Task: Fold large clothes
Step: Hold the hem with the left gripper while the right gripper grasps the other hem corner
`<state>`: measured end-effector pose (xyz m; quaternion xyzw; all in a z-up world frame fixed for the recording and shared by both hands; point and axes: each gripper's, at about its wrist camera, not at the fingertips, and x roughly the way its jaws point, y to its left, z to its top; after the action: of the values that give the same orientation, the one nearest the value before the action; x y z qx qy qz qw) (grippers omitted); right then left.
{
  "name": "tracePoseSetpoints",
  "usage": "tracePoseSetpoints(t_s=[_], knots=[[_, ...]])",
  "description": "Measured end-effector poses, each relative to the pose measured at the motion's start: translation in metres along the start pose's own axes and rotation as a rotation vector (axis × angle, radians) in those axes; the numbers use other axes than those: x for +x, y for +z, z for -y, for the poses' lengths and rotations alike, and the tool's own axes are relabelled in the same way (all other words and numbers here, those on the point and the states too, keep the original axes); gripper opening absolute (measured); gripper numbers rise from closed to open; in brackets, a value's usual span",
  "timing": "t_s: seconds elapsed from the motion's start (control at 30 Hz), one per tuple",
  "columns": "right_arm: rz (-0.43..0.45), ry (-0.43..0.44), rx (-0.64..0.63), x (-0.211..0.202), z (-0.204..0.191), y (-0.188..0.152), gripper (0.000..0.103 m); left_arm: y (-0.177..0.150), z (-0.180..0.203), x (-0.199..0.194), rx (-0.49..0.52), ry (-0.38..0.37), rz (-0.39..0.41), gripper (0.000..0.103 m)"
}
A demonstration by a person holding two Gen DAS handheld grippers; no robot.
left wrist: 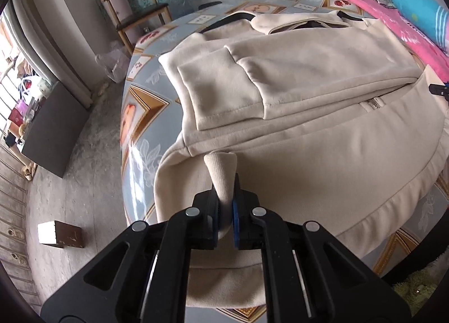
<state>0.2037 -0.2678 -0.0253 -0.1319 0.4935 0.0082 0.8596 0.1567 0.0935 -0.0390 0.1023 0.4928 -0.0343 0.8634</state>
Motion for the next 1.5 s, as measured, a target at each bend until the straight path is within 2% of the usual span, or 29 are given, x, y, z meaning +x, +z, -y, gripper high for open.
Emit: tracePoseSetpoints(t_s=[0.23,0.37,0.8,1.07,1.5], knots=[[-0.001,-0.012,-0.022,0.001,-0.004,-0.001,0.007,0.000,-0.012,0.000,-0.066,-0.094,-0.043,0.008],[0.002,-0.022,-0.029,0.002,-0.006,-0.002,0.008,-0.001,-0.008,0.002,-0.054,-0.097,-0.059,0.010],[0.004,-0.030,-0.027,0.002,-0.007,-0.002,0.008,-0.003,0.004,0.002,-0.007,-0.025,-0.046,0.011],[0.008,-0.040,-0.030,0.001,-0.008,-0.002,0.008,-0.004,0.005,0.000,-0.009,-0.011,-0.039,0.011],[0.031,-0.056,-0.014,-0.006,-0.009,-0.005,0.008,-0.005,0.009,-0.003,0.017,0.048,-0.013,0.007]])
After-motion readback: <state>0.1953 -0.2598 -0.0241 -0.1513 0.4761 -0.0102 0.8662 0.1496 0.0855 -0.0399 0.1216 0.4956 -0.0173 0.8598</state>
